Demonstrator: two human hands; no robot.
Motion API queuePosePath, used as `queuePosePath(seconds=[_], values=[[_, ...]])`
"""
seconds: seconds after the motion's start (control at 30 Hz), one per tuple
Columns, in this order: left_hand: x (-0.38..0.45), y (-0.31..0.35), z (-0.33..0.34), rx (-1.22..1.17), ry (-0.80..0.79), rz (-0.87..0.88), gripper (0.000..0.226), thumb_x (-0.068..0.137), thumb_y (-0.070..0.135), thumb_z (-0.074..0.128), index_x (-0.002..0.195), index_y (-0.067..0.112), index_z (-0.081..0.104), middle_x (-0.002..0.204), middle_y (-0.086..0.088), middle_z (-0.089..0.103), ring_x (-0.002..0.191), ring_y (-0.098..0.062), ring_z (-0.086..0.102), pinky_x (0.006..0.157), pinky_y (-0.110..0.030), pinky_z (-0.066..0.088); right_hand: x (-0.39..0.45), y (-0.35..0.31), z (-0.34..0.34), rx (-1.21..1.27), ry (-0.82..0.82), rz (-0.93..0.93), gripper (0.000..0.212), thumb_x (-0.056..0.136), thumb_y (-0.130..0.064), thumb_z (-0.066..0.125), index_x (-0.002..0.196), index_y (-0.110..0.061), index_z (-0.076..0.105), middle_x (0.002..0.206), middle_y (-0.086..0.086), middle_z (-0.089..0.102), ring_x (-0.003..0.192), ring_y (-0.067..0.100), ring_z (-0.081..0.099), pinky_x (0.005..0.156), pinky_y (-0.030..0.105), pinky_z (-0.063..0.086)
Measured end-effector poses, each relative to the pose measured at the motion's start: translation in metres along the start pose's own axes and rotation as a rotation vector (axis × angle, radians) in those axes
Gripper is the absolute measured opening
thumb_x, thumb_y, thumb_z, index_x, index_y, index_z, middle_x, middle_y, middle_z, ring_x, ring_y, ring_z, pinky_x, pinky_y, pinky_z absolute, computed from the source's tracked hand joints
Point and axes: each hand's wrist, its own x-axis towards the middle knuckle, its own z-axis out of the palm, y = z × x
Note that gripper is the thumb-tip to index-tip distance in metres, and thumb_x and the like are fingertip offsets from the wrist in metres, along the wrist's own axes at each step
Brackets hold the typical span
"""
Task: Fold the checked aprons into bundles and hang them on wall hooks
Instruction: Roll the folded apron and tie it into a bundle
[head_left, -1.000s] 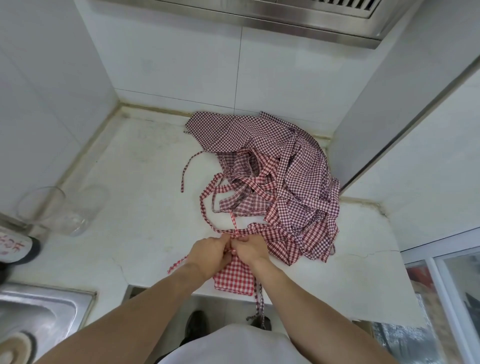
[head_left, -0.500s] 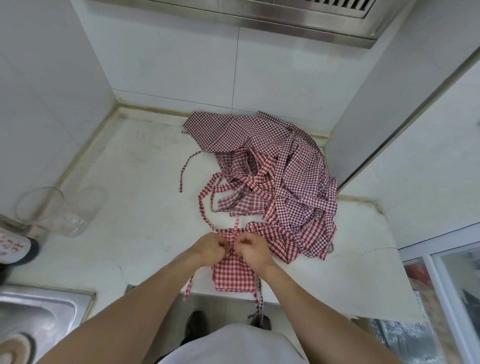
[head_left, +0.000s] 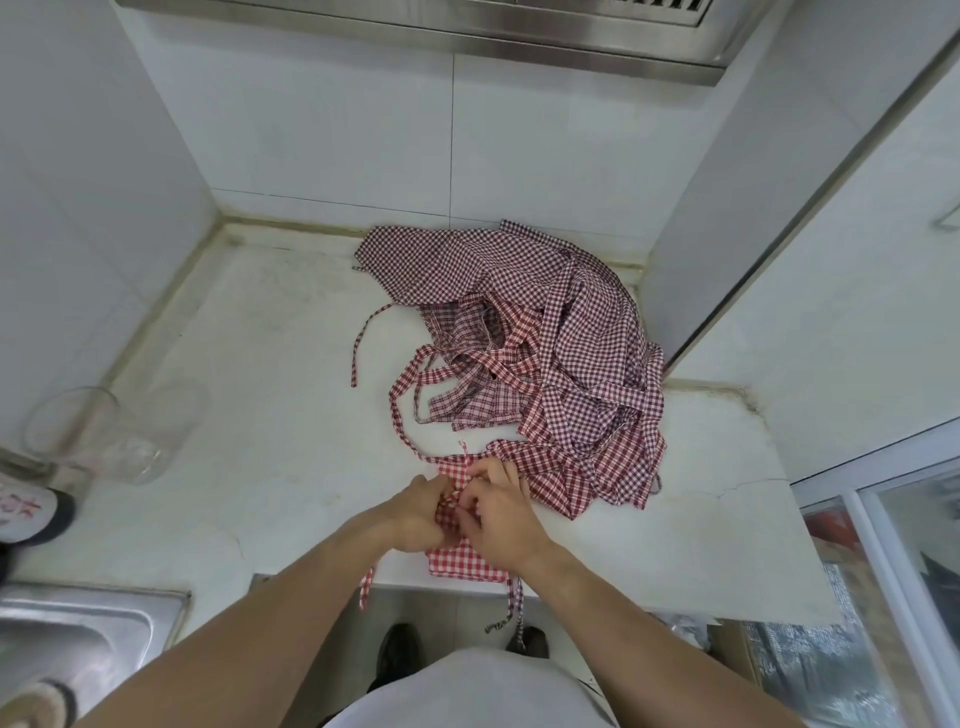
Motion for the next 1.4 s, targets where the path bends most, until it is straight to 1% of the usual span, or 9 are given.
queuePosePath(seconds=[0.17,0.3,0.53,0.7,0.8,1.03,1.17,1.23,1.4], values=[[-0.001,-0.012,0.022,-0.015,0.42,0.073,0.038,0.077,0.031,0.078,0.102,0.019,0.053,0.104,0.0,0.048,0.086,-0.017,0.054,0.079,-0.029,0.048,-0.002,-0.006,-0.001,-0.162,0.018,-0.106,0.018,0.083,-0.03,0.056,0.074,-0.016,0.06,0.117,-0.002,0.046,0.115,0.018,0.038,0.099,0.039,0.034],[-0.004,-0.018,0.032,-0.043,0.504,0.118,0.022,0.085,0.031,0.073,0.09,0.021,0.054,0.095,0.002,0.057,0.081,-0.017,0.056,0.071,-0.026,0.046,-0.001,0.0,0.005,-0.093,0.0,-0.137,0.013,0.084,-0.025,0.056,0.079,-0.014,0.061,0.1,-0.003,0.052,0.099,0.015,0.044,0.09,0.037,0.044],[-0.011,-0.012,0.031,-0.054,0.449,0.108,0.026,0.093,0.043,0.063,0.086,0.028,0.042,0.075,0.015,0.055,0.063,-0.004,0.05,0.056,-0.012,0.036,0.006,0.008,-0.012,-0.073,-0.17,-0.052,0.027,0.099,-0.037,0.047,0.082,-0.018,0.056,0.093,-0.005,0.048,0.098,0.014,0.037,0.096,0.038,0.038],[-0.005,-0.024,0.035,0.016,0.357,-0.109,0.062,0.081,0.079,0.044,0.101,0.02,0.05,0.097,0.002,0.066,0.085,-0.016,0.063,0.077,-0.031,0.054,0.01,0.026,-0.028,-0.107,-0.12,0.07,0.029,0.099,-0.051,0.047,0.085,-0.026,0.054,0.109,-0.008,0.048,0.111,0.016,0.032,0.102,0.04,0.028],[-0.004,-0.025,0.031,0.063,0.333,-0.199,0.09,0.069,0.091,0.034,0.112,0.017,0.061,0.111,-0.003,0.069,0.096,-0.019,0.065,0.084,-0.032,0.053,0.017,0.034,-0.038,-0.071,-0.097,0.077,0.028,0.096,-0.047,0.055,0.079,-0.026,0.051,0.113,-0.005,0.049,0.112,0.017,0.034,0.103,0.037,0.033],[0.002,-0.024,0.021,0.086,0.218,-0.281,0.105,0.069,0.093,0.037,0.138,0.015,0.053,0.138,-0.004,0.059,0.119,-0.024,0.059,0.097,-0.034,0.049,0.026,0.042,-0.052,-0.02,-0.096,0.162,0.053,0.1,-0.044,0.051,0.056,-0.017,0.04,0.057,0.001,0.049,0.057,0.017,0.047,0.057,0.034,0.042],[0.003,-0.015,0.02,0.13,0.359,-0.135,0.07,0.084,0.074,0.053,0.126,0.017,0.05,0.122,0.0,0.064,0.1,-0.018,0.061,0.087,-0.031,0.053,0.028,0.041,-0.056,0.294,-0.166,0.228,0.046,0.102,-0.039,0.051,0.067,-0.008,0.055,0.067,0.008,0.069,0.058,0.014,0.064,0.057,0.03,0.051],[0.002,-0.006,0.02,0.14,0.392,-0.064,0.056,0.089,0.064,0.056,0.12,0.017,0.051,0.113,0.001,0.065,0.089,-0.014,0.056,0.082,-0.028,0.051,0.029,0.039,-0.057,0.294,-0.165,0.221,0.043,0.103,-0.038,0.047,0.07,-0.012,0.054,0.069,0.004,0.066,0.058,0.01,0.059,0.061,0.028,0.049],[0.0,-0.017,0.019,0.047,0.355,-0.184,0.068,0.077,0.082,0.046,0.071,0.016,0.057,0.063,0.004,0.055,0.058,-0.009,0.053,0.063,-0.025,0.047,0.025,0.069,-0.057,0.191,-0.156,0.291,0.049,0.099,-0.041,0.055,0.059,-0.017,0.04,0.057,-0.002,0.041,0.052,0.012,0.038,0.052,0.027,0.033]])
